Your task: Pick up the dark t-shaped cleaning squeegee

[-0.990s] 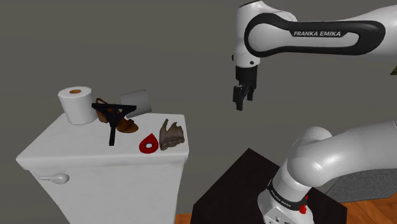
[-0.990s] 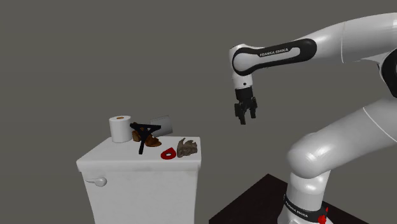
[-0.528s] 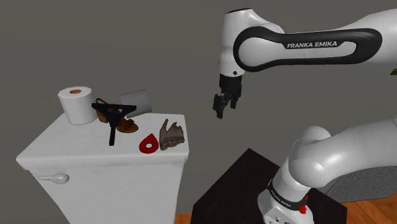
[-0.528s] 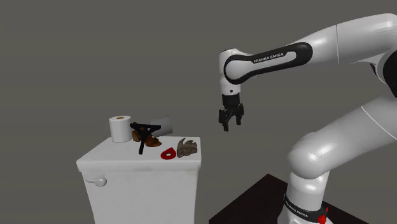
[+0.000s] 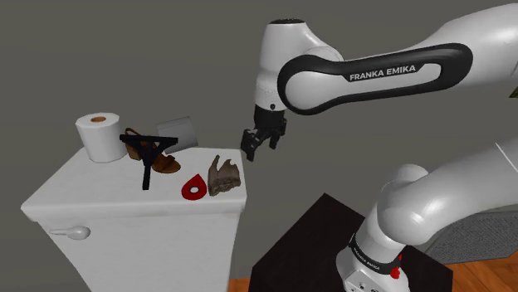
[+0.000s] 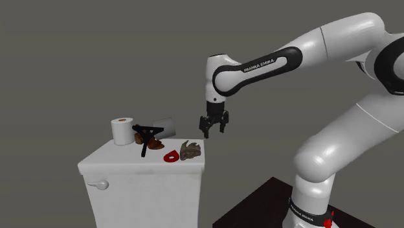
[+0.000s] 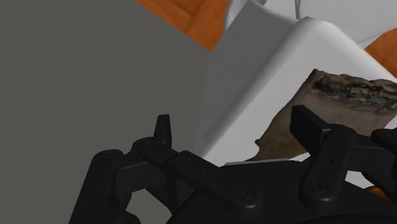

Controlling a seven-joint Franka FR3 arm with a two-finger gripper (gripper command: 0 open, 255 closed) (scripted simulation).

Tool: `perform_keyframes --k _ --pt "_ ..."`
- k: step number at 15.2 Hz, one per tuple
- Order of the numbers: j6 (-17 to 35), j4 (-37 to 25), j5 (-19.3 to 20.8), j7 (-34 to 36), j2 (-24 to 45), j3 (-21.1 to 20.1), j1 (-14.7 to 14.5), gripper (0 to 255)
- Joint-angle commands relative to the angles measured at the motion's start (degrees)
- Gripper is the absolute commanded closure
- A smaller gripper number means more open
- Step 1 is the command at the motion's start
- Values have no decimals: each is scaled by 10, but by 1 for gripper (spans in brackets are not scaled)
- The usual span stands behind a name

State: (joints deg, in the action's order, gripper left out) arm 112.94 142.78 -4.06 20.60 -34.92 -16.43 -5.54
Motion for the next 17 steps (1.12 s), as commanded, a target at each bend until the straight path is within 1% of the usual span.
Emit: perform_keyframes --k 1,4,6,10,12,14,17 --pt "38 -7 -3 32 21 -24 -1 0" --pt "92 -27 3 81 61 -60 5 0" --pt "125 -44 15 116 89 -86 12 0" --pt "182 -88 57 196 151 -140 35 0" --pt "205 -114 91 242 185 -168 50 0" --pt "223 -144 133 293 221 -198 67 0" --pt "238 -196 217 380 280 -238 87 0"
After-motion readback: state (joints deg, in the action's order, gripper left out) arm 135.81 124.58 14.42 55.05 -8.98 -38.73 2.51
